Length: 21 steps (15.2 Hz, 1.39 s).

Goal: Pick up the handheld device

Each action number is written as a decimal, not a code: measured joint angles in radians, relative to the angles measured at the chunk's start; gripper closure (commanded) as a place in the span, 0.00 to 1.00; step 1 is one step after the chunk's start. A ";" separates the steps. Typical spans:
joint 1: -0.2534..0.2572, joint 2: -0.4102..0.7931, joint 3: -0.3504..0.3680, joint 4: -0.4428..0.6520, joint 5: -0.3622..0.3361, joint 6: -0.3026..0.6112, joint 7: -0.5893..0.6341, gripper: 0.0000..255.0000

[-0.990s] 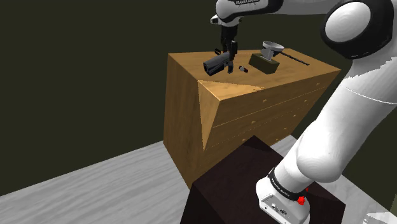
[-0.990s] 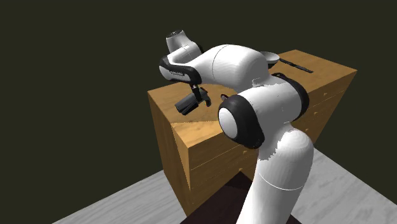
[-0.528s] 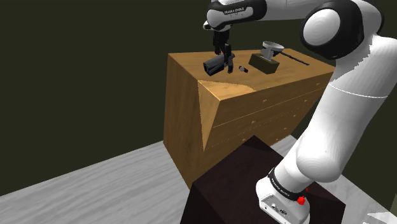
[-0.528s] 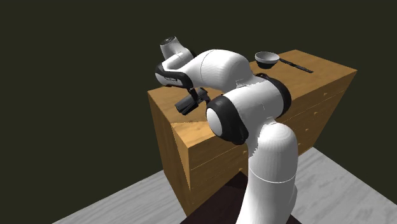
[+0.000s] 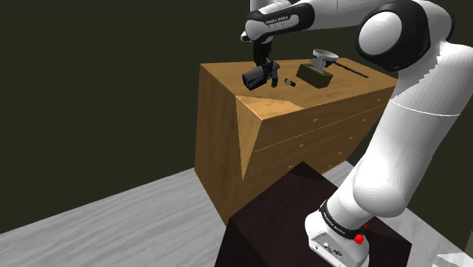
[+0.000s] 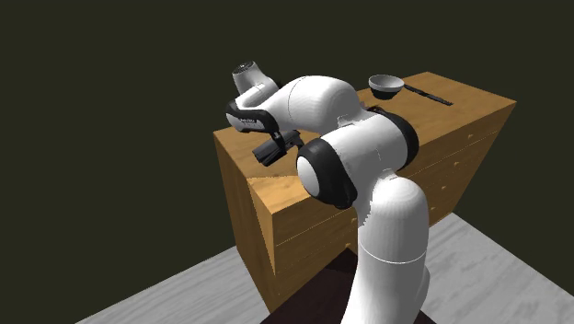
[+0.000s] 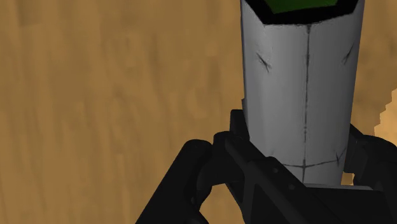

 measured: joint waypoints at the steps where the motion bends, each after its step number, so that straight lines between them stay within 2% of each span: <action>1: 0.000 0.000 0.000 0.000 0.000 0.000 0.000 1.00; 8: 0.001 -0.003 0.000 0.001 -0.001 -0.005 0.000 1.00; 21: 0.002 -0.012 0.000 0.152 0.011 -0.158 -0.050 1.00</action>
